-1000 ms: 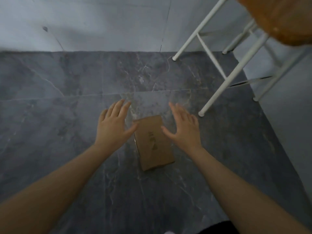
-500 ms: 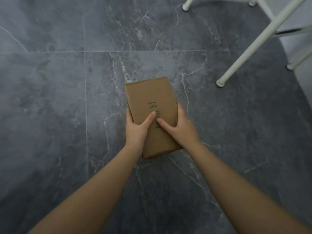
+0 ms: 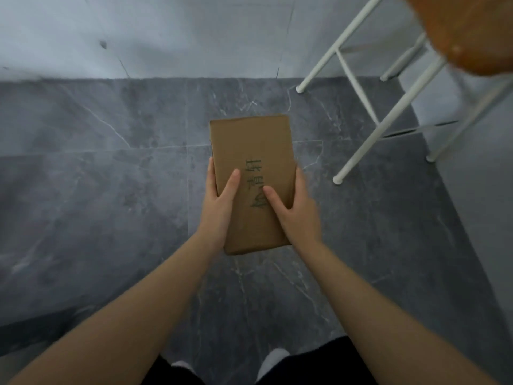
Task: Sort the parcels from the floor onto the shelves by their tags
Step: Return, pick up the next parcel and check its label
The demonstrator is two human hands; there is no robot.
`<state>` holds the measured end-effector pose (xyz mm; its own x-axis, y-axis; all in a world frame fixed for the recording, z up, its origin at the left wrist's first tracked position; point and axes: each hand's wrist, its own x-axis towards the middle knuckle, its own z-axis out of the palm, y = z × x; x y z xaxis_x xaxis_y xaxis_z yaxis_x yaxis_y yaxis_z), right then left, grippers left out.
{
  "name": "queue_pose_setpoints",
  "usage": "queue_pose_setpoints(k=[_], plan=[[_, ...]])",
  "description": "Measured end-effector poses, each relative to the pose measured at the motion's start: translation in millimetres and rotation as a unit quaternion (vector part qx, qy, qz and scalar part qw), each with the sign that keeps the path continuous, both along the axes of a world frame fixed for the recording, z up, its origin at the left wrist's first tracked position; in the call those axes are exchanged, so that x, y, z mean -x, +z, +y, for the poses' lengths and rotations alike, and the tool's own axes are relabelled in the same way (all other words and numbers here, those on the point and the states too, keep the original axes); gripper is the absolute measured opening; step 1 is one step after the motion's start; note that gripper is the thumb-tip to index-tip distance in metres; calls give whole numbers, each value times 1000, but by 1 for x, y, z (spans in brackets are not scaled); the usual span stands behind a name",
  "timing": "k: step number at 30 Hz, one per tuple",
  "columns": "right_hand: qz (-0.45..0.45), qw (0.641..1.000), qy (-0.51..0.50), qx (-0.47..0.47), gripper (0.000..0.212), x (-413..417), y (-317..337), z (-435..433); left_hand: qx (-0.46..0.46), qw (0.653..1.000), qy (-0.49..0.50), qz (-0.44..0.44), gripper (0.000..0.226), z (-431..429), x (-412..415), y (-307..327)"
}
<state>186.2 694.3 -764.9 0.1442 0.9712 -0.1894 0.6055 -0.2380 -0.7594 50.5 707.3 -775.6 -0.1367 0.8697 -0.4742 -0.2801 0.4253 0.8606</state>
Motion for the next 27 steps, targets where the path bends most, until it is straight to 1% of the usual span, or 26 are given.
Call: queue_pose_setpoints(k=[3,6,10,13,17,19,22,27], plan=[[7,999,7,-36,80,8,105,2,-34,999,4,-4,62,1,8,106],[-6,997,12,-72,80,16,216,6,-67,998,13,4,63,6,16,222],[-7,988,3,-152,75,23,367,16,-146,989,-3,-2,62,18,23,378],[-19,979,1,-204,77,27,479,24,-218,976,-20,-8,65,27,29,491],[-31,954,1,-300,77,36,610,32,-315,948,-35,5,68,30,39,627],[-33,939,3,-342,76,43,667,32,-361,932,-40,15,66,26,46,685],[-24,917,5,-399,76,52,736,25,-410,911,-36,22,65,17,56,755],[4,885,2,-465,76,60,806,14,-466,884,-16,25,63,-1,62,833]])
